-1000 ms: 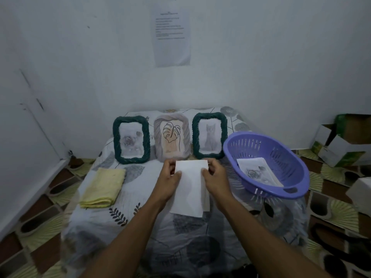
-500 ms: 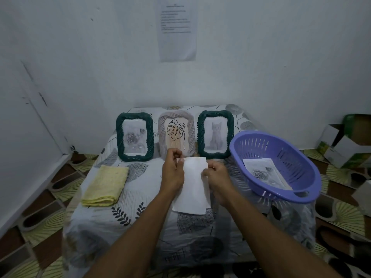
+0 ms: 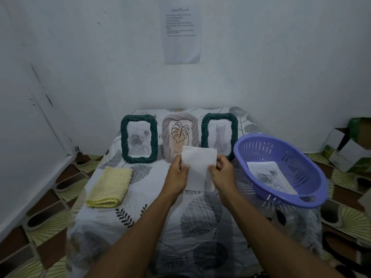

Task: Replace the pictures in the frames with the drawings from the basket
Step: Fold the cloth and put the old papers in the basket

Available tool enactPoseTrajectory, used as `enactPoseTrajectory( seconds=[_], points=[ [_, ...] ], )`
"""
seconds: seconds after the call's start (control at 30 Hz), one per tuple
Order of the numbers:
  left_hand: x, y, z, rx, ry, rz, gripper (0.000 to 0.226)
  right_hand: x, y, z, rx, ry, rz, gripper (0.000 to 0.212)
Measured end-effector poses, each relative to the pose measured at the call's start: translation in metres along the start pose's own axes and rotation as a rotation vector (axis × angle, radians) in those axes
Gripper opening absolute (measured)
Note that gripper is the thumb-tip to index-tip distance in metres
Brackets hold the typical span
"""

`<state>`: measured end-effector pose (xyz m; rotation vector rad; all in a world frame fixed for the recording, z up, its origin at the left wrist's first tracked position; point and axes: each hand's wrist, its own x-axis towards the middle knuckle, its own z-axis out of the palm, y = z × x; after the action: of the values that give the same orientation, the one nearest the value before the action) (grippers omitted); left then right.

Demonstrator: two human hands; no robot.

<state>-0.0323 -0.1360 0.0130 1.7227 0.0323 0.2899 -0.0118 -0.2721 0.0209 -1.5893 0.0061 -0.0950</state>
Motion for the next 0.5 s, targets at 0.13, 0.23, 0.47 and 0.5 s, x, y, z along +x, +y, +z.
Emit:
enactPoseTrajectory(
  seconds=[0.13,0.23,0.47,0.5],
  points=[
    [-0.004,-0.006,0.006,-0.014,0.025,-0.007,0.010,-0.002,0.004,0.002,-0.025,0.000,0.003,0.032],
    [-0.004,-0.007,0.010,0.013,0.055,-0.001,0.019,-0.005,0.005,0.002,-0.041,-0.025,0.000,0.032],
    [-0.002,0.004,0.007,0.373,0.249,0.306,0.017,-0.007,-0.006,0.001,0.031,-0.112,0.002,0.034],
    [-0.004,0.006,0.007,0.333,0.193,0.284,0.020,-0.007,-0.007,0.001,0.073,-0.174,0.025,0.036]
  ],
)
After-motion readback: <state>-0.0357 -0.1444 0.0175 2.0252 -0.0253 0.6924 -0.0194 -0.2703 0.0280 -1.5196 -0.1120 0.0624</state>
